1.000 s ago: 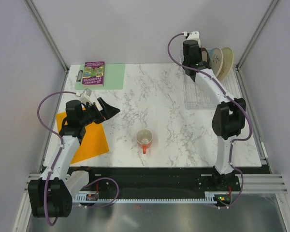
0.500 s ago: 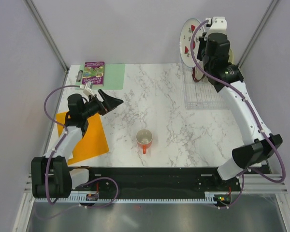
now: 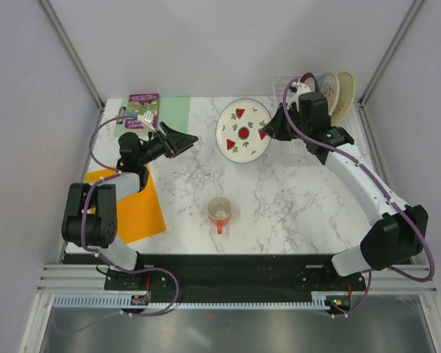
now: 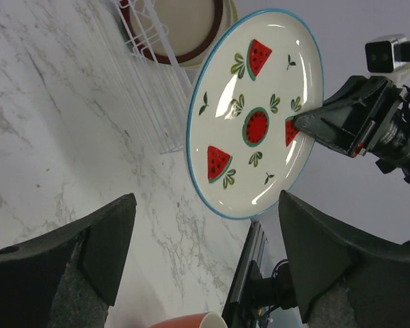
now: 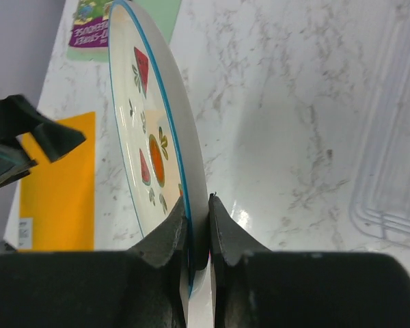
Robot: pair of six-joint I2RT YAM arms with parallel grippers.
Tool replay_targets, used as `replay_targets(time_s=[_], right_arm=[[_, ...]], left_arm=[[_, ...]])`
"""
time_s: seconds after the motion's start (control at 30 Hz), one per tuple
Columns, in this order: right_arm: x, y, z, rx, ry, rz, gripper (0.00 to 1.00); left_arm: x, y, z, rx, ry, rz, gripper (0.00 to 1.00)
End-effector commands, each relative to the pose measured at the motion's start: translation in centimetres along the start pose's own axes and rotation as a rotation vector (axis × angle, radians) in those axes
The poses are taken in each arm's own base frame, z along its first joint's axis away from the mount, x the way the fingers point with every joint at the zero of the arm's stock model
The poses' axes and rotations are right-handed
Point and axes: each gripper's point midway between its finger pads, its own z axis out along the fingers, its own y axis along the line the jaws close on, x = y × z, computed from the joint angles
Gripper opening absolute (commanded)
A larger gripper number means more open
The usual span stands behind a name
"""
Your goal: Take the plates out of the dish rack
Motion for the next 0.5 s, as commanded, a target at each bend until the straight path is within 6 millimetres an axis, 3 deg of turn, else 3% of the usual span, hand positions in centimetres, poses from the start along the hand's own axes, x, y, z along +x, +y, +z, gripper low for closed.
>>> replay_targets(time_s=[0.0,0.23,0.47], right_arm=[[-6.6,9.4,-4.7,-0.394,-0.22,0.073,0.0],[-4.1,10.5,-4.1,-0.463,-0.157,0.123,0.0],[-2.4,11.2,-3.4,-0.519,-0.126,0.15,0.0]], left_arm=[[-0.4,-3.3,2.2,0.206,0.001,0.032,0.89],[1.5,-2.3,3.5,0.277,0.007,-0.038,0.84],[1.6,-3.7,4.1,0.294,0.026,-0.003,0.76]])
